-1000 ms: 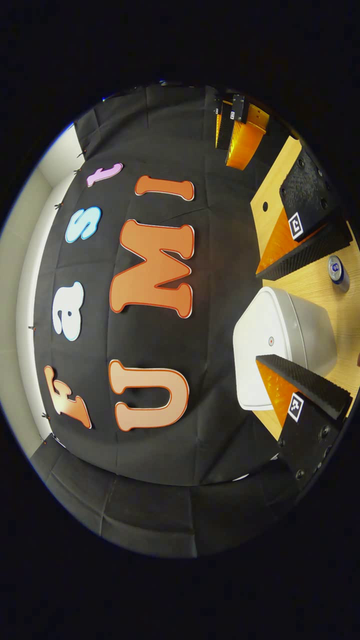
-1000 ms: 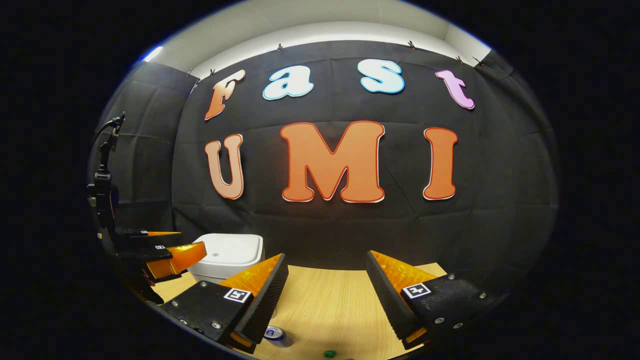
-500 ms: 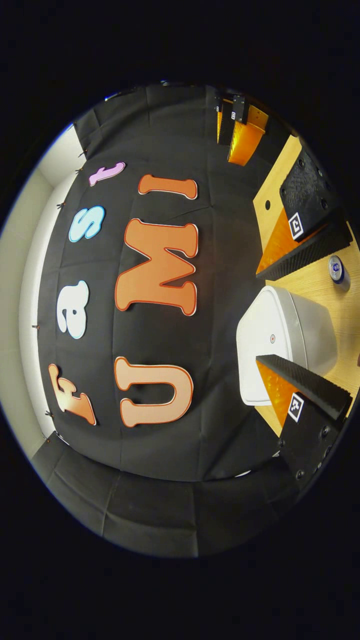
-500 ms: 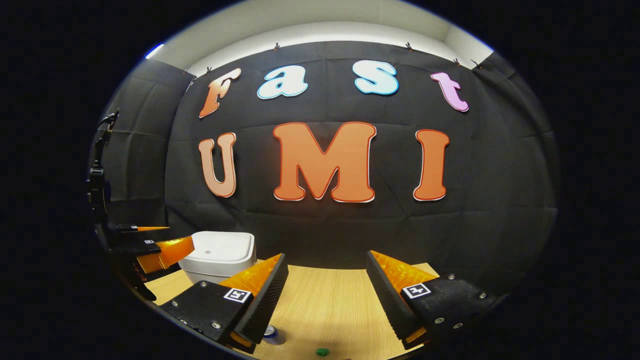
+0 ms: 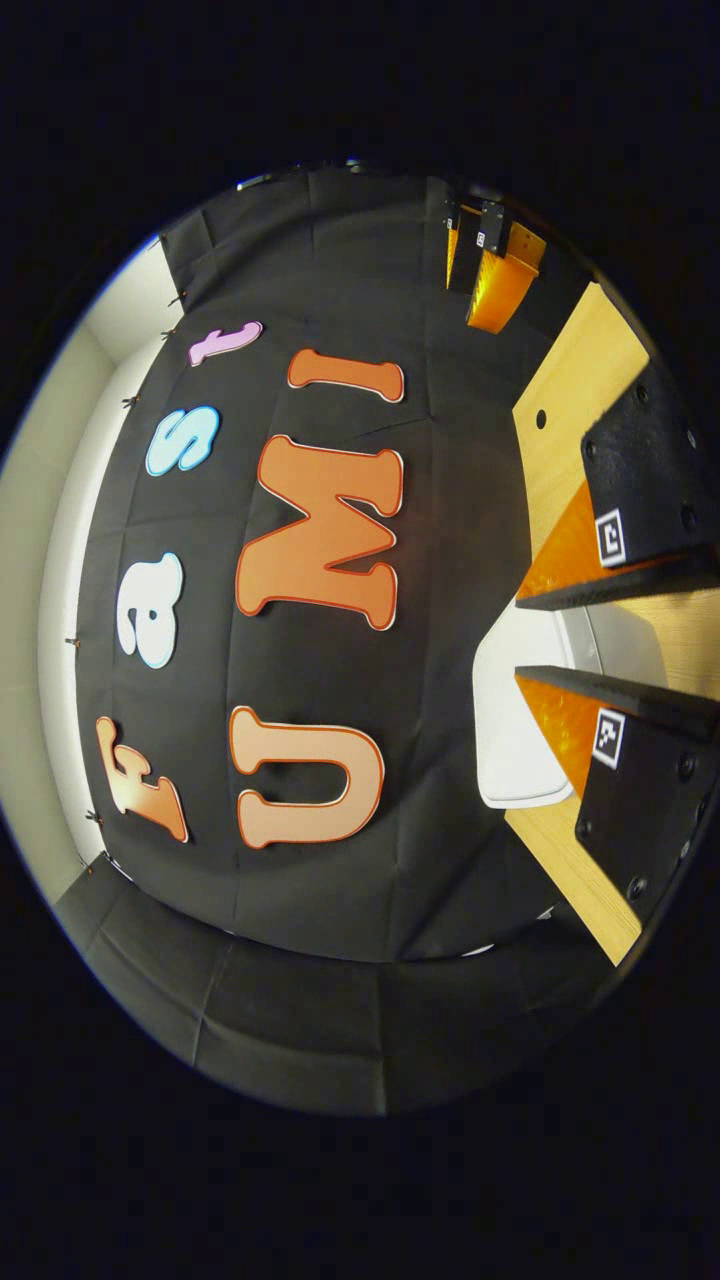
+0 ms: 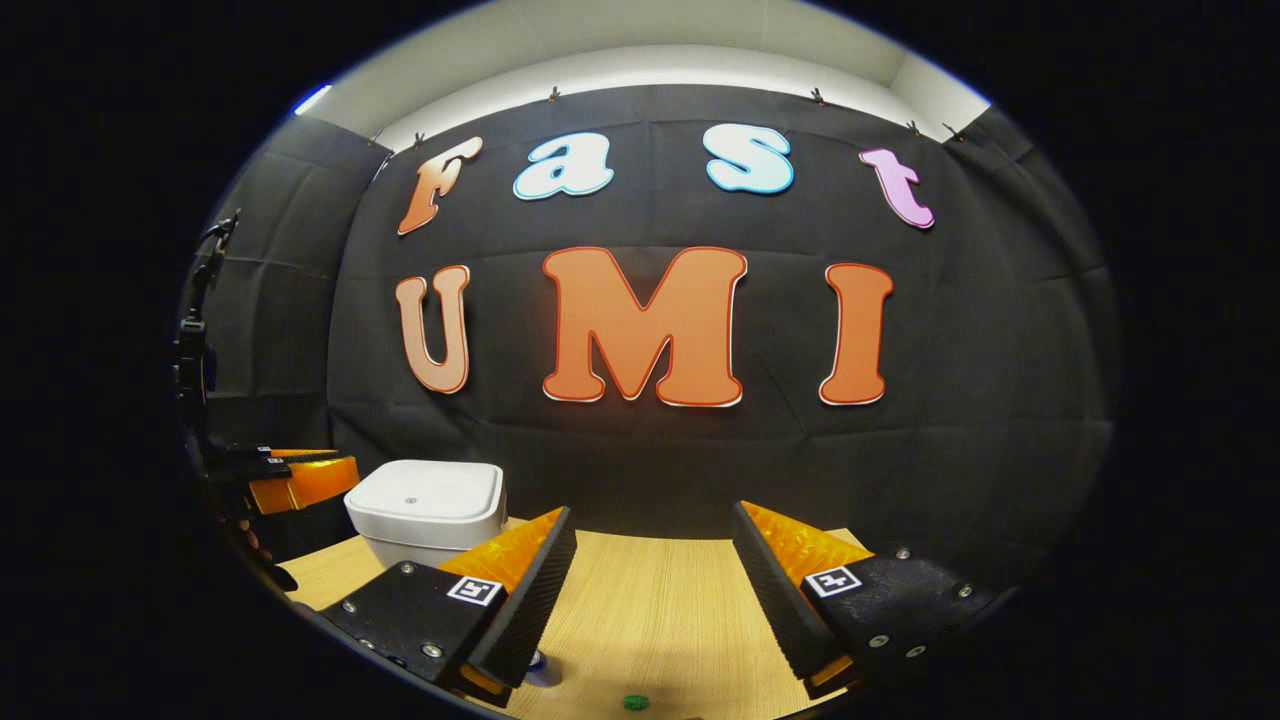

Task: Press the lid of the desktop garbage bin to open it, pick up the crumpled paper on the desktop and throw it into the bin, then pick up the pop can on the desktop and drop it into the bin, and finally close the garbage bin lid.

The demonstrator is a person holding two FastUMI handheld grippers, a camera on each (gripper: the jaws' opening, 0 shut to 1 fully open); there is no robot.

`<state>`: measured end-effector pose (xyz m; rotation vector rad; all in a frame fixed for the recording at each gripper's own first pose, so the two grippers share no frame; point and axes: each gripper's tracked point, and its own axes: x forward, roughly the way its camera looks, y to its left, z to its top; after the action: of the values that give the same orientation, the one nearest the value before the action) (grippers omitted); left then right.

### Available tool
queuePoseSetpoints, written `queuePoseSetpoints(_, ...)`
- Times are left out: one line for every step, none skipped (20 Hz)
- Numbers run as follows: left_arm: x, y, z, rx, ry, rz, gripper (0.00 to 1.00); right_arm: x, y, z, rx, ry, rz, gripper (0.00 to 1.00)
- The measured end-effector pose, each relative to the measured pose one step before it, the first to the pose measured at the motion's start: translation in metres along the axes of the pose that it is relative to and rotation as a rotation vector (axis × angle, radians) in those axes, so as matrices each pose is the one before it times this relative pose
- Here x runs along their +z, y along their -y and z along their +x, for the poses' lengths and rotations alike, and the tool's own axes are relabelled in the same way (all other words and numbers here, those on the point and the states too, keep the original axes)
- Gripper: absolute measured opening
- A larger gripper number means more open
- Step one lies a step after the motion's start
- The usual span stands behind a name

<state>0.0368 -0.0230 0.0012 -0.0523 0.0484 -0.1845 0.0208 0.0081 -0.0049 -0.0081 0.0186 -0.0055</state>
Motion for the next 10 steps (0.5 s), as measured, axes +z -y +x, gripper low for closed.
queuePoseSetpoints(-0.00155,-0.00226,0.00019,0.00934,-0.00798,0.00887,0.26,0.00011,0.00023,0.00033,0.00099,-0.00249,0.0076,0.94)
queuePoseSetpoints(-0.00199,-0.00689,0.00149,0.02872,-0.01067,0.00766,0.19,-0.00097,0.00159,0.00014,-0.00105,-0.00551,0.01231,0.94)
queuePoseSetpoints(-0.00604,-0.00044,0.00125,-0.00262,-0.01876,0.00374,0.01,-0.00233,0.00135,0.00078,0.00068,-0.00437,0.01735,0.94)
queuePoseSetpoints(-0.00531,0.00514,0.00126,-0.02699,-0.02499,-0.01605,0.01,-0.0013,0.0004,0.0002,0.00162,-0.00245,0.01587,0.94)
queuePoseSetpoints(-0.00492,0.00524,0.00036,-0.01982,-0.01823,-0.03114,0.0,0.00046,0.00124,0.00002,-0.00266,-0.00238,0.00683,0.94)
queuePoseSetpoints(-0.00234,0.00027,0.00112,-0.01126,-0.02391,-0.01517,0.0,0.00031,0.00265,-0.00053,-0.00383,-0.00087,-0.00391,0.94)
queuePoseSetpoints(-0.00119,-0.00654,0.00228,0.00951,-0.01663,0.00801,0.0,0.00024,0.00124,0.00092,-0.00358,-0.00075,-0.0081,0.94)
queuePoseSetpoints(0.00573,-0.00744,0.00408,0.01482,-0.00645,0.0166,0.0,-0.00029,0.00125,-0.00019,-0.00173,-0.00256,-0.0065,0.94)
queuePoseSetpoints(0.00728,-0.00338,0.00565,-0.00062,-0.00815,0.01148,0.0,-0.00041,0.0006,-0.00004,0.00174,-0.00115,0.00001,0.94)
queuePoseSetpoints(0.00791,-0.00304,0.00433,-0.01206,-0.00918,0.00324,0.0,0.00065,0.00075,0.00023,0.00139,0.00064,0.00274,0.94)
